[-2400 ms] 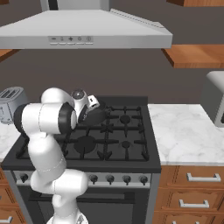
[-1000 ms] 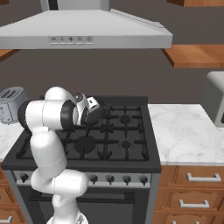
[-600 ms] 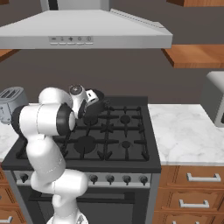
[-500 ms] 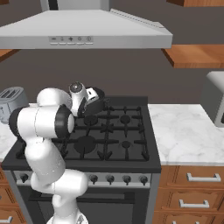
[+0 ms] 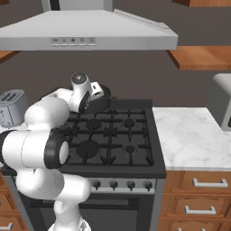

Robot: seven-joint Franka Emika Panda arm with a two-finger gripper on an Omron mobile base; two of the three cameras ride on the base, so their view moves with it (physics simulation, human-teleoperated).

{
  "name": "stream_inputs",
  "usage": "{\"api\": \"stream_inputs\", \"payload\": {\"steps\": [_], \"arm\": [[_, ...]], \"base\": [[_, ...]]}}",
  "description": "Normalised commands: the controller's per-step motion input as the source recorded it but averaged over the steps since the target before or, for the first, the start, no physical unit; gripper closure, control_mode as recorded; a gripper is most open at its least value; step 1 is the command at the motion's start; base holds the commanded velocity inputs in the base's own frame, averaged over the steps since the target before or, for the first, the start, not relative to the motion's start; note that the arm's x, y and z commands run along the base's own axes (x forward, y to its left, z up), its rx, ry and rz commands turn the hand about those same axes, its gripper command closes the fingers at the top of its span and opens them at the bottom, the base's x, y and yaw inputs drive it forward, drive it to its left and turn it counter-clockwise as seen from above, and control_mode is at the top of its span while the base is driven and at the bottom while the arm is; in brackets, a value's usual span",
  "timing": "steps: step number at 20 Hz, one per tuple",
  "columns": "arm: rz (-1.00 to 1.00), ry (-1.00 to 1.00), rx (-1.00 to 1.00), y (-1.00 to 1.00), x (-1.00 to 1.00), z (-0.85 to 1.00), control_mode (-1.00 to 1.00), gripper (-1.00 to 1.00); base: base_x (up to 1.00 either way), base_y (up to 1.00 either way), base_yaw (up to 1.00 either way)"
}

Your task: Move the pot and pan from the stove into the sink.

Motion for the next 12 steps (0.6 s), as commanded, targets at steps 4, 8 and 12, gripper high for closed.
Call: {"api": "stream_inputs", "payload": {"steps": [4, 8, 12], "arm": [[0.0, 0.01, 0.01, -0.22, -0.7, 0.65, -1.0, 1.0], [0.0, 0.01, 0.0, -0.2, -0.73, 0.65, -1.0, 1.0], [0.0, 0.01, 0.0, -0.21, -0.76, 0.61, -1.0, 1.0]], "base": [[0.0, 0.0, 0.0], [0.0, 0.0, 0.0], [0.0, 0.0, 0.0]]}}
